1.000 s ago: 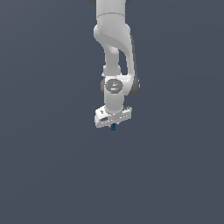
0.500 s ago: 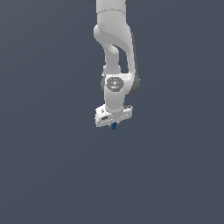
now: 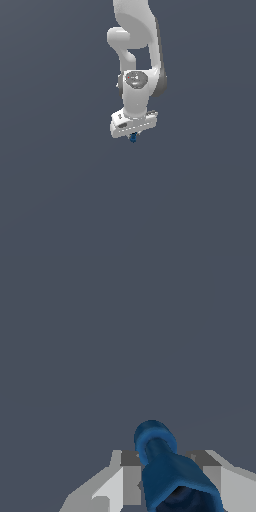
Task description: Pick up the object and move it to a goal position.
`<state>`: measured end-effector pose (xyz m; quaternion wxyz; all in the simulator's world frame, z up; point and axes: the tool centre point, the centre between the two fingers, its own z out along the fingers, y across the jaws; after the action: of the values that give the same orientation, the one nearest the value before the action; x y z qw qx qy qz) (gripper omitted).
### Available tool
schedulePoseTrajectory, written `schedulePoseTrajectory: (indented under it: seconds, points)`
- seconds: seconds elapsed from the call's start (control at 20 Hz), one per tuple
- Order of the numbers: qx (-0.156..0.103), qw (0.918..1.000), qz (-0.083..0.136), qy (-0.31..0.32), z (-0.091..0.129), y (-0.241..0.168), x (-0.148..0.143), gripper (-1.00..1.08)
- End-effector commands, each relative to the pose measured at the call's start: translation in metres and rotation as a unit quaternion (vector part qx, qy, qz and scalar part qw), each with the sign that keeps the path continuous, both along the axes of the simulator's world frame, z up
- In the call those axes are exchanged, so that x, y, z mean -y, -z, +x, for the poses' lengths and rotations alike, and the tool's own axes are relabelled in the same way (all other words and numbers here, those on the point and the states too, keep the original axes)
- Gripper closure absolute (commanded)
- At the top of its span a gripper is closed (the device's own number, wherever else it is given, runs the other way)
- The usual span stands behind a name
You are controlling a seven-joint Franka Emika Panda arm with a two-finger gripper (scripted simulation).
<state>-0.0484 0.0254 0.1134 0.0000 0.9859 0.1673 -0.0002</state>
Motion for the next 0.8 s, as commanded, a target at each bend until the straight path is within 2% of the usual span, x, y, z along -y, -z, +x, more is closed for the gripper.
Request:
schedulePoseTrajectory:
  seconds: [0.0,0.45,0.75]
  points:
    - [0.000,1.0000,0.000,0.000,0.001,-0.024,-0.006,1.08]
    - [0.000,1.0000,0.000,0.000,0.005,-0.122,-0.030,1.08]
    - [0.000,1.0000,0.000,0.000,0.008,-0.171,-0.042,1.08]
